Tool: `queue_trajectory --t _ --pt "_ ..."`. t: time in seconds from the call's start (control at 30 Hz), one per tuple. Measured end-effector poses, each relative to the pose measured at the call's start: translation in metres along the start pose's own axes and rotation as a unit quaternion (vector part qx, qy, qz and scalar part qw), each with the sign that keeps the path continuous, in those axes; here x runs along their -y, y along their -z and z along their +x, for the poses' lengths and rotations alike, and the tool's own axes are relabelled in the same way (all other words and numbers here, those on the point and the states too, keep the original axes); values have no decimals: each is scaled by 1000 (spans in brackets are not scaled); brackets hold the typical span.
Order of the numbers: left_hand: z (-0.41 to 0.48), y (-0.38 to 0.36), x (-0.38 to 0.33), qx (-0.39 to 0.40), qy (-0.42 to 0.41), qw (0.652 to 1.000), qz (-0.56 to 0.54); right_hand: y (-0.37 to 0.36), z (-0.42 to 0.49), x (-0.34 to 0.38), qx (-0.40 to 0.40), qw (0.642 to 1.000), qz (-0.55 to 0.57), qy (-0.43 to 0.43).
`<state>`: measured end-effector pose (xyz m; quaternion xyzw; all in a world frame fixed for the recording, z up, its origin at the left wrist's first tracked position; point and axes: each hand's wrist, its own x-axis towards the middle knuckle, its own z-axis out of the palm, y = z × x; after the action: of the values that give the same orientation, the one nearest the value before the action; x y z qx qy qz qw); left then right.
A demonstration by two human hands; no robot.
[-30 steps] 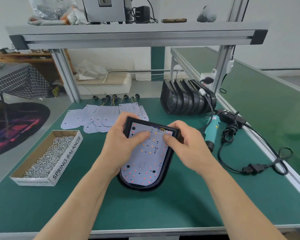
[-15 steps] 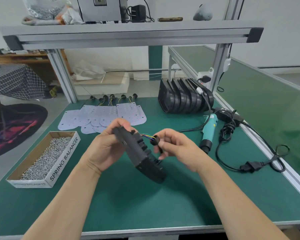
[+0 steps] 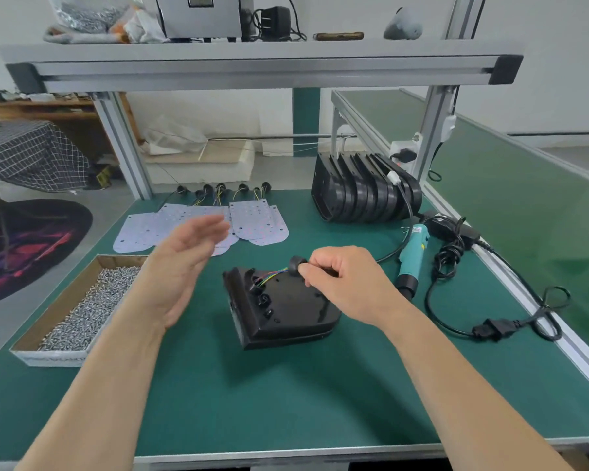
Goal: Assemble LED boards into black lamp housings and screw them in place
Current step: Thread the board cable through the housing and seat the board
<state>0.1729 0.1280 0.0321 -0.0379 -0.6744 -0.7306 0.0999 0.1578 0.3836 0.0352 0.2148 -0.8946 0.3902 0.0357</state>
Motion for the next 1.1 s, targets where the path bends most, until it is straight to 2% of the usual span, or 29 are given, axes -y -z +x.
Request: queue_trajectory --t 0.03,0.07,0.1,0.13,0.17,0.2,0.3,0.37,0.43,0.53,0.63,0.83,0.93,1.0,1.07,1.1 --pt "-4 -6 -14 68 -46 991 109 -1 1 5 5 1000 -24 2" --pt "-10 -16 -25 156 -77 956 236 -3 2 10 11 999 -52 1" --pt "-15 -30 -32 229 -99 904 347 -5 3 16 15 997 -77 1" --pt "-18 -44 -32 266 -123 855 427 -7 4 21 19 995 -95 7" --pt "-20 -57 -28 271 -137 825 477 -8 4 26 23 994 -105 19" --pt "-21 -67 -25 258 -138 811 507 -8 4 30 26 994 -104 34" --pt "-17 -67 -16 195 -94 807 549 -10 2 33 -8 994 -85 71" --pt "-18 -60 -8 190 -80 790 577 -16 -1 35 -44 993 -70 79" --pt "-21 -56 0 185 -95 786 582 -24 -3 39 -65 996 -5 61" --pt "-26 -46 10 191 -61 802 563 -31 -4 44 -85 991 103 28" --pt "-26 -36 22 190 -8 799 570 -30 -2 50 -117 970 214 13" --pt "-26 -34 32 163 15 884 439 -25 -5 55 -138 949 281 21" --pt "-28 -40 23 74 26 930 359 -11 -3 54 -150 941 302 11" --pt "-26 -45 16 17 27 950 310 7 -1 51 -147 954 261 12" --pt "-24 -49 8 -10 5 948 319 26 -1 47 -121 988 88 37" --pt "-23 -52 4 -17 -19 936 352 32 -2 48 -100 993 -20 56"
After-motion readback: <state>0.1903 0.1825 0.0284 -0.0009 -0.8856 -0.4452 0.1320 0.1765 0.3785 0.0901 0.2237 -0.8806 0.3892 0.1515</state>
